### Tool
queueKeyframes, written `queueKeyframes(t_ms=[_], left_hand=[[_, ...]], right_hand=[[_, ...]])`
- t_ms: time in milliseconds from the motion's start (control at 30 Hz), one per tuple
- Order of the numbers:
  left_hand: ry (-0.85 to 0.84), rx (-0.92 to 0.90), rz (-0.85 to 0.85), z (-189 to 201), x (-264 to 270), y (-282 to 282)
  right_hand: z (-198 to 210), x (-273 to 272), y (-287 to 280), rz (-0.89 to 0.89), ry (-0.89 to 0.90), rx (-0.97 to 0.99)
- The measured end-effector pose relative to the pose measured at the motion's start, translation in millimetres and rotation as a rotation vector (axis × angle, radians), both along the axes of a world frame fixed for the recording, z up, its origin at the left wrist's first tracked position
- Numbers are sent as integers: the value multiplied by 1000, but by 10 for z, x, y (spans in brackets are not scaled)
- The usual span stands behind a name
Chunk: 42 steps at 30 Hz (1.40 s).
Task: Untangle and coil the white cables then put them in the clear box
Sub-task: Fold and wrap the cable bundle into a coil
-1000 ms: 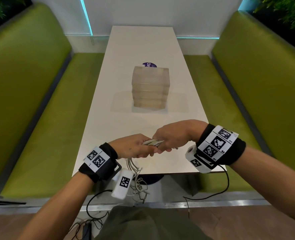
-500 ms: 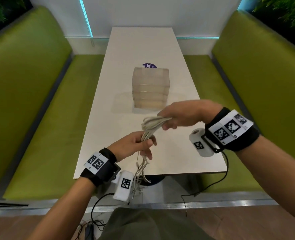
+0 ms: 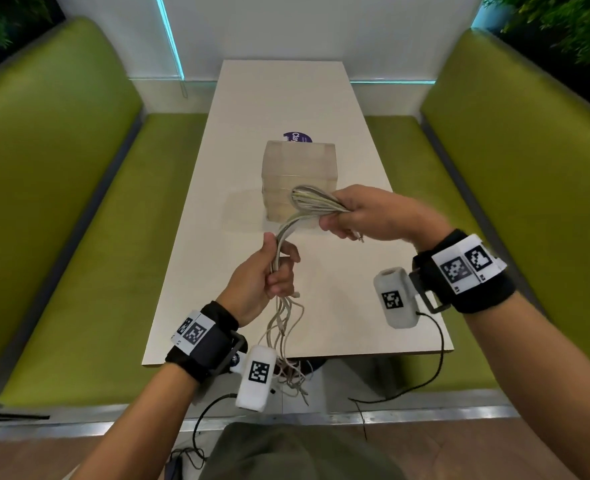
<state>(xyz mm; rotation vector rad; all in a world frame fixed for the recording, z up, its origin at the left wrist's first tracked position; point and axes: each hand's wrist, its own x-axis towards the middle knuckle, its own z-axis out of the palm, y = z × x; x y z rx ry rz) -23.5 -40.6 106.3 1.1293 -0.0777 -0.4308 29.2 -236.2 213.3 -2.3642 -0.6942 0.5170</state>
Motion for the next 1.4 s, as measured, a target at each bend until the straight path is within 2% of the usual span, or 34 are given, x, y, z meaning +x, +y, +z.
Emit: queueKeyframes(t_ms=[233,433,500,633,800,967,1067,1167,1300,1400], left_hand=[[-32,6,174,202,-1,-111],[-75,21,273,260,4,-93],[-78,75,315,270,12,-89],[38,58,433,300,20,-103],[120,-1,462,326,10,-144],[49,42,432,345,-30,-173],[-54,117,403,344,-43,-99],[-191,186,342,366,-24,41],[-155,140,384,409,-18,44],[-118,128,428,451,-20,-24]], right_hand=[[-365,-187,320,-206,-18,259],[-477,-284,475,-283,-85,206],[-558,-316,538,-293,-107,168],[-658,-396,634,-253,-179,90],[-647,-426,683,-236,-144,154],[-657,-434,722,-234,-80,304],[-667,-460,713,-233,6,312],[-698,-473,683,-129,141,347],[-607,-482,687,9,187,283],[-602,-466,697,2,195,309]])
